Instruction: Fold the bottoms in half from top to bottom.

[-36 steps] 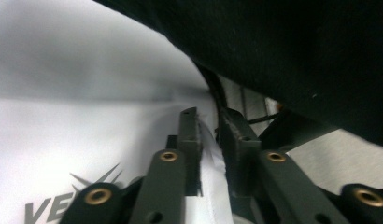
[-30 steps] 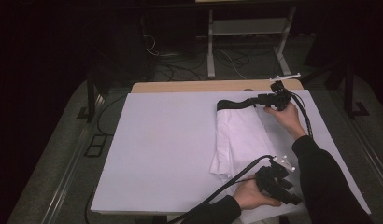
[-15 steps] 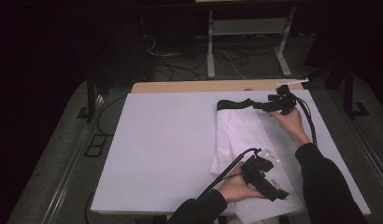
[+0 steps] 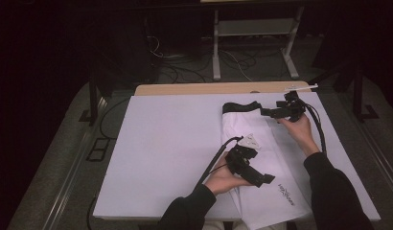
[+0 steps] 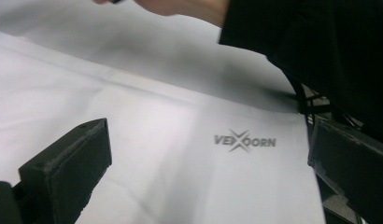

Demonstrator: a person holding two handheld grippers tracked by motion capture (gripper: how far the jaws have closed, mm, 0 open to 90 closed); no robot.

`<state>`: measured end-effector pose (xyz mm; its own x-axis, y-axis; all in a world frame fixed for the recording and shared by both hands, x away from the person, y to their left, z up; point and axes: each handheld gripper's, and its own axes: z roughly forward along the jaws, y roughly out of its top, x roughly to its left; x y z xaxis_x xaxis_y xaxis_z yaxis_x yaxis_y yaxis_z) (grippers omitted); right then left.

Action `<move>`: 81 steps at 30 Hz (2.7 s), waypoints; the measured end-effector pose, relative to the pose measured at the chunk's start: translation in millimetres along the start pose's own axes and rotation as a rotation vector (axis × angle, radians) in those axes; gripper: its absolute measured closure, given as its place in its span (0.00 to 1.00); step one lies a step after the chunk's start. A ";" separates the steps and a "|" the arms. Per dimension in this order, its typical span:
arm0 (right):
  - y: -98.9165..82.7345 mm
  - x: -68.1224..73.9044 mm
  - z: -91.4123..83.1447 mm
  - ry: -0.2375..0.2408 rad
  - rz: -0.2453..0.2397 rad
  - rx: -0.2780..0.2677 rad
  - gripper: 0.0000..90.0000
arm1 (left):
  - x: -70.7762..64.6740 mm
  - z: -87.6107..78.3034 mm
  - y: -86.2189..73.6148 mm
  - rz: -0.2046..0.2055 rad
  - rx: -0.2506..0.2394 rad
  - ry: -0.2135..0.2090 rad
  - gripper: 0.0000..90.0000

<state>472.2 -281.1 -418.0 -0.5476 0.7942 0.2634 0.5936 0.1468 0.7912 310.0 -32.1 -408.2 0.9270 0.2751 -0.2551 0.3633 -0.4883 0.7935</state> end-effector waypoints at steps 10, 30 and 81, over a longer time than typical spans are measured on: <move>-6.6 -4.2 -2.7 0.004 0.000 0.000 0.00 | 28.5 -13.8 -3.9 -0.024 -0.049 0.041 0.00; -17.5 -10.2 -5.6 0.012 0.024 0.017 0.00 | 83.1 -37.7 -8.8 -0.105 -0.085 0.137 0.00; -12.7 -17.2 3.1 0.021 0.091 0.166 0.05 | 190.6 -39.8 -8.0 -0.333 -0.069 0.221 0.00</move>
<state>476.0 -294.8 -434.3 -0.4982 0.7965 0.3425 0.7295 0.1715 0.6622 480.0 57.2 -441.2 0.7143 0.5842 -0.3854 0.6263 -0.2878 0.7245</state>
